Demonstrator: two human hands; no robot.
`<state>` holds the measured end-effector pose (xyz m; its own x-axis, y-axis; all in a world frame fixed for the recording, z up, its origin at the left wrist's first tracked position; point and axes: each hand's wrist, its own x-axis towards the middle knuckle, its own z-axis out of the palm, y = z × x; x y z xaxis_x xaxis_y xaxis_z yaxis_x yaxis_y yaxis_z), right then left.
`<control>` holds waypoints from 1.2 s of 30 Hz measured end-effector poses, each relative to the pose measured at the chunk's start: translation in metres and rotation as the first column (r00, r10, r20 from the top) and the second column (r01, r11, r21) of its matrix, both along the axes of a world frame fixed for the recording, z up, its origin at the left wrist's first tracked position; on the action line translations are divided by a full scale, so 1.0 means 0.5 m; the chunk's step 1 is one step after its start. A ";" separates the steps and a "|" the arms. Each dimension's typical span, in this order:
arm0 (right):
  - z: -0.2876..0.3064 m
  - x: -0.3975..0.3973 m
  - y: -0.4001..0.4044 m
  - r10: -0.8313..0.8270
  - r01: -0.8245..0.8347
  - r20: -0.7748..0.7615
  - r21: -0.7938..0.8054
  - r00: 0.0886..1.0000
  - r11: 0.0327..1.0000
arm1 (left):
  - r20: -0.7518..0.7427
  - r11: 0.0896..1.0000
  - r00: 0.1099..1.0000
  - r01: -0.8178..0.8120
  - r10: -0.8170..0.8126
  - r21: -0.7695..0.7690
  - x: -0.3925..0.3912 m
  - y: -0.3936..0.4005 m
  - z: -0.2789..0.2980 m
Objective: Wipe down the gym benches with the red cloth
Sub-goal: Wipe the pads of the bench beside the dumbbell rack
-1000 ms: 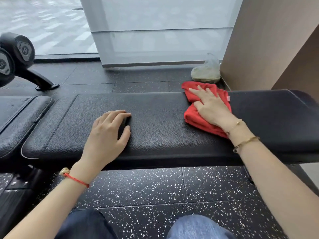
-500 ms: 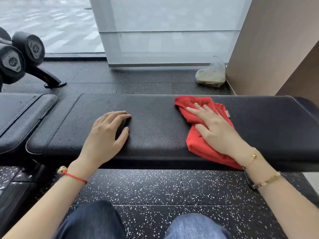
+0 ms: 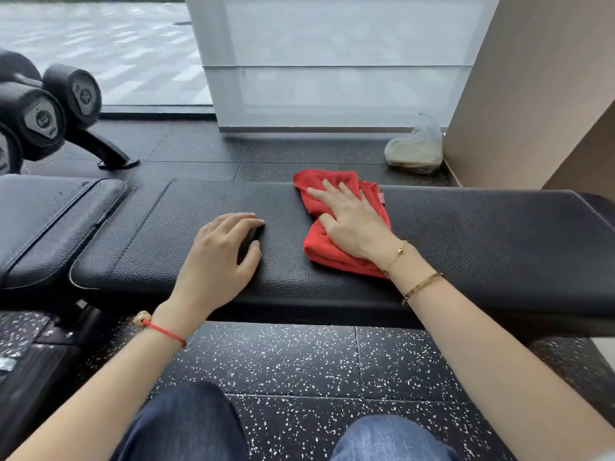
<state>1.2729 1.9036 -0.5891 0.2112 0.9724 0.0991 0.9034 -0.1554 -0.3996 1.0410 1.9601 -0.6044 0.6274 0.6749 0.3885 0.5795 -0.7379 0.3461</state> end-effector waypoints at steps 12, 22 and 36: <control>-0.002 -0.220 0.138 0.241 -0.241 -0.014 0.025 0.970 0.970 | 0.069 0.988 0.988 -0.139 0.135 0.061 -0.182 0.046 0.012; -0.004 -0.486 0.342 0.257 -0.243 -0.185 0.094 0.949 0.966 | 0.067 0.936 0.943 -0.331 0.325 0.122 -0.464 0.162 0.014; -0.004 -0.564 0.306 0.518 -0.515 -0.079 0.060 0.852 0.855 | 0.062 0.913 0.916 -0.400 0.396 0.080 -0.624 0.324 0.007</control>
